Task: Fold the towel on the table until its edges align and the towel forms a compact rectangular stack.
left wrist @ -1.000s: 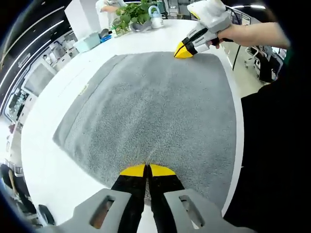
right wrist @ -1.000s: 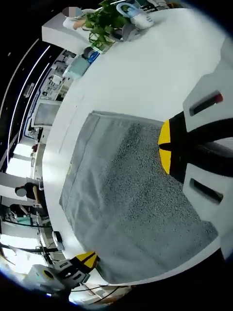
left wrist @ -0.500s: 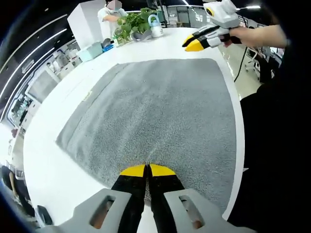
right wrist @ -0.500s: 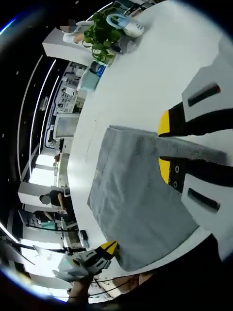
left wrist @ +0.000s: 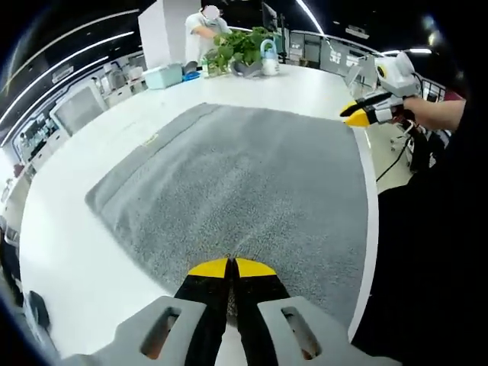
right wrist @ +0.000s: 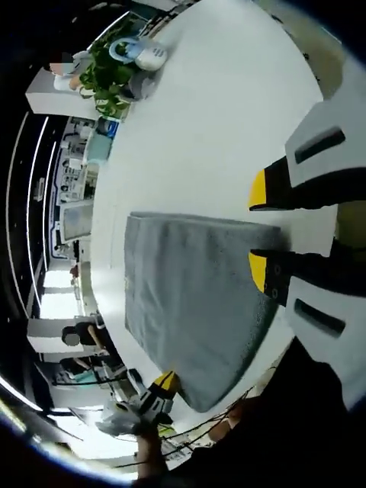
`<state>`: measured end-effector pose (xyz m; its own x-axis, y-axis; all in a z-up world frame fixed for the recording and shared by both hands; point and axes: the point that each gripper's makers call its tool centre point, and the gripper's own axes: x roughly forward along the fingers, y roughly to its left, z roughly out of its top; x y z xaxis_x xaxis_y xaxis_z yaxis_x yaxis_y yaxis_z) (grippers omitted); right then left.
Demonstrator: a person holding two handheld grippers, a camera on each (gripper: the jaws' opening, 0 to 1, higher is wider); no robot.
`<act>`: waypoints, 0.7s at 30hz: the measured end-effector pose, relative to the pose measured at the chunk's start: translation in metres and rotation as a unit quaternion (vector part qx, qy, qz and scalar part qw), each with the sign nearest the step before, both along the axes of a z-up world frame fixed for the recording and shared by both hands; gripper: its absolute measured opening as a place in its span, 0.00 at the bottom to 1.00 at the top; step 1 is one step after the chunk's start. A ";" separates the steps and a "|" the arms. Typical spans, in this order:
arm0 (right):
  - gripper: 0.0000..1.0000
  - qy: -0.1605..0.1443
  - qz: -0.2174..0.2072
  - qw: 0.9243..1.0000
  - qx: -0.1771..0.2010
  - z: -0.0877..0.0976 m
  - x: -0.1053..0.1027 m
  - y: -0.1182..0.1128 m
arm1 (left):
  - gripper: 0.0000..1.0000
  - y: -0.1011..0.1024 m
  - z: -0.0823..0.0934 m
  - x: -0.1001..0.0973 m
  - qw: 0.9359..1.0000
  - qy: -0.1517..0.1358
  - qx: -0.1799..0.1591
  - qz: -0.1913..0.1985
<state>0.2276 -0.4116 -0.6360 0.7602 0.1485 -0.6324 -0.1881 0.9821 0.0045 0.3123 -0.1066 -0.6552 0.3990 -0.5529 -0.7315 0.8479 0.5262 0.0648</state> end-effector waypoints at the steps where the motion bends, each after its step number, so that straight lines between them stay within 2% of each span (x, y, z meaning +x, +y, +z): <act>1: 0.16 0.020 -0.008 1.000 -0.001 -0.006 -0.007 -0.003 | 0.02 0.000 -0.001 -0.001 1.000 -0.002 -0.002 -0.001; 3: 0.14 0.026 -0.006 1.000 0.004 -0.008 -0.013 -0.002 | 0.02 0.000 0.000 -0.002 1.000 -0.011 -0.010 -0.003; 5: 0.12 0.031 -0.002 0.999 0.011 -0.010 -0.017 0.001 | 0.03 0.000 0.001 -0.002 0.999 -0.015 -0.035 0.008; 6: 0.12 0.031 0.004 1.000 0.007 -0.010 -0.020 0.004 | 0.03 0.000 0.003 -0.003 0.997 -0.002 -0.066 0.030; 8: 0.16 0.024 0.032 0.999 -0.012 -0.009 -0.022 0.009 | 0.07 0.005 0.009 -0.008 0.997 0.001 -0.075 0.034; 11: 0.16 0.031 0.056 0.998 -0.027 -0.010 -0.024 0.017 | 0.14 0.004 0.029 -0.022 0.995 -0.028 -0.095 0.006; 13: 0.16 0.036 0.081 0.994 -0.061 -0.011 -0.024 0.019 | 0.18 0.001 0.033 -0.037 0.994 -0.030 -0.100 -0.024; 15: 0.14 0.025 0.123 0.986 -0.113 -0.007 -0.020 0.022 | 0.19 0.002 0.030 -0.057 0.995 -0.023 -0.081 -0.057; 17: 0.10 0.022 0.170 0.972 -0.163 -0.005 -0.017 0.026 | 0.18 0.002 0.026 -0.067 0.995 -0.033 -0.063 -0.065; 19: 0.09 0.025 0.207 0.958 -0.195 -0.006 -0.016 0.030 | 0.18 0.000 0.019 -0.078 0.996 -0.027 -0.049 -0.076; 21: 0.09 0.037 0.230 0.951 -0.203 -0.010 -0.016 0.035 | 0.18 0.005 0.010 -0.084 0.996 -0.021 -0.013 -0.083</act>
